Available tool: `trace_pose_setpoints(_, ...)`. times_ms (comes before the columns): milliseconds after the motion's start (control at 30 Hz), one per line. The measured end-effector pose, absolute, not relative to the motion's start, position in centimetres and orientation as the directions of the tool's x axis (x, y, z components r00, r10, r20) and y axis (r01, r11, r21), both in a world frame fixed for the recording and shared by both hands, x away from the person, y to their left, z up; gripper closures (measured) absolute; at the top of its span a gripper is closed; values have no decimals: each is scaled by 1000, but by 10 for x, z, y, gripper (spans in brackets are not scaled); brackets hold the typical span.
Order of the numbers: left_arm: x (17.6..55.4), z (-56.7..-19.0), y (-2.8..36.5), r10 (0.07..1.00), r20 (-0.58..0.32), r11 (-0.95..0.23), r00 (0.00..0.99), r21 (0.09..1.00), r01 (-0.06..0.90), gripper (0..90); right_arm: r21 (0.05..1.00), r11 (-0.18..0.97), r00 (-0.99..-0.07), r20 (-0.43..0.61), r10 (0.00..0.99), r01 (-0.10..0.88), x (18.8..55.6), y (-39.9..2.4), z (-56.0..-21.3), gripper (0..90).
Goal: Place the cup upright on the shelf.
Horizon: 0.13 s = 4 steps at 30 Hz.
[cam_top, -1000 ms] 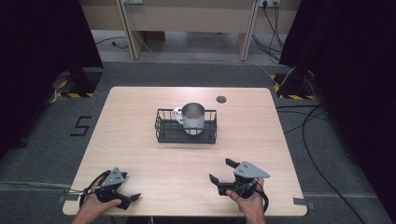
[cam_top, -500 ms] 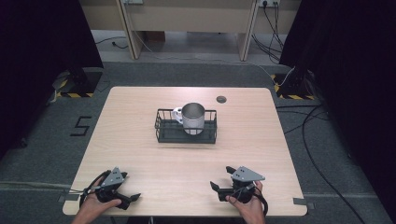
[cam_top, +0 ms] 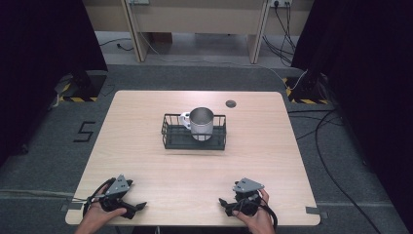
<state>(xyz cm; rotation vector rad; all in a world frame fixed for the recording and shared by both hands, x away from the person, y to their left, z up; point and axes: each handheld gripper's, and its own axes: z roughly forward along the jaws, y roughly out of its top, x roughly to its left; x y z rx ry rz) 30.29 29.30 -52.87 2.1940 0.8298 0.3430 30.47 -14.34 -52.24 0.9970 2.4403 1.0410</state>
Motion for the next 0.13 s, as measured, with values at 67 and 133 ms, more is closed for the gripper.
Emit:
trace_pose_setpoints(67, 303, -529, 293, 657, -14, -507, 754, 732, 456, 1, 723, 496, -711, -9, 703, 481, 305, -143, -522, 134)
trace_pose_setpoints(133, 303, -529, 293, 658, -14, -506, 753, 732, 455, 0, 723, 496, -714, -5, 700, 481, 305, -144, -523, 129)
